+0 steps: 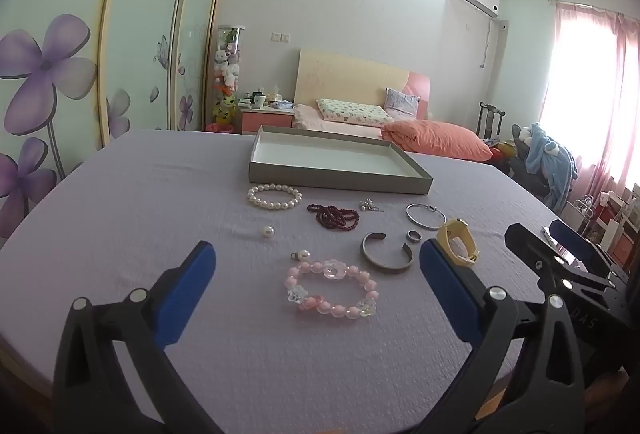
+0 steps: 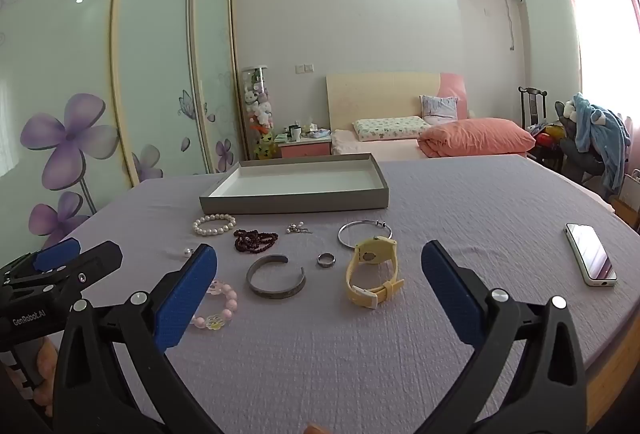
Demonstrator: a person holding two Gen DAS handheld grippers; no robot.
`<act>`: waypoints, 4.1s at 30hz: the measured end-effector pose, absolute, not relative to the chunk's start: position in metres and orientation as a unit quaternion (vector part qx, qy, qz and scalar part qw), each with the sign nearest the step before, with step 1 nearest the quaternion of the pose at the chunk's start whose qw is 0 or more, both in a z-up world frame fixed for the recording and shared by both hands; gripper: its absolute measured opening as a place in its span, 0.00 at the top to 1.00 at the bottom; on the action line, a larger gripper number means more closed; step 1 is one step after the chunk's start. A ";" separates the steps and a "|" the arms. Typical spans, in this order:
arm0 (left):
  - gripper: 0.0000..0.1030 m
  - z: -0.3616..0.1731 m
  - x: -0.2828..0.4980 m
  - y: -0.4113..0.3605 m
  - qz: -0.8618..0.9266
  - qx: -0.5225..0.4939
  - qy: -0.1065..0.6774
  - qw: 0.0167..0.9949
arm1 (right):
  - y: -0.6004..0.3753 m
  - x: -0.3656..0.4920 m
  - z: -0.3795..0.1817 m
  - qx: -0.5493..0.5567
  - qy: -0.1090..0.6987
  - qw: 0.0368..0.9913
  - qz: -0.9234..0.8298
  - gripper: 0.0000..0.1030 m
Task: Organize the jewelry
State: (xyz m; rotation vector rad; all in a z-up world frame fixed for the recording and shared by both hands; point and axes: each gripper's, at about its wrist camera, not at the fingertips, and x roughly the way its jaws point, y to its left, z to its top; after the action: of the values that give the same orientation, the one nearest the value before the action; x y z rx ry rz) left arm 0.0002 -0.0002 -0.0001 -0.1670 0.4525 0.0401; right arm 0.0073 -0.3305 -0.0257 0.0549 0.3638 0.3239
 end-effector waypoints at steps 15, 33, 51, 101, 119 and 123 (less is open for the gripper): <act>0.02 0.000 0.000 0.000 0.018 -0.084 0.226 0.970 | -0.330 0.008 -0.026 0.028 0.178 0.970 0.161 0.01; 0.02 -0.002 -0.008 0.006 0.020 -0.085 0.228 0.970 | -0.331 0.009 -0.028 0.028 0.179 0.970 0.160 0.01; 0.02 -0.003 -0.006 0.006 0.020 -0.086 0.230 0.969 | -0.330 0.010 -0.029 0.028 0.180 0.970 0.160 0.01; 0.02 -0.023 0.016 0.004 0.018 -0.093 0.265 0.960 | -0.340 0.045 -0.054 0.031 0.246 0.960 0.134 0.01; 0.02 -0.054 0.062 0.003 0.004 -0.072 0.356 0.932 | -0.321 0.133 -0.088 -0.014 0.416 0.906 0.074 0.17; 0.02 -0.059 0.071 0.008 0.003 -0.079 0.371 0.925 | -0.319 0.135 -0.094 -0.013 0.431 0.899 0.072 0.32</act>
State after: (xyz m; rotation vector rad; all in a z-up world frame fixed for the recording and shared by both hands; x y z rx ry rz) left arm 0.0706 0.0079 -0.0590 -0.1630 0.7606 0.0058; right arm 0.1346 -0.3191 -0.0938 -0.0271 0.8929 0.1482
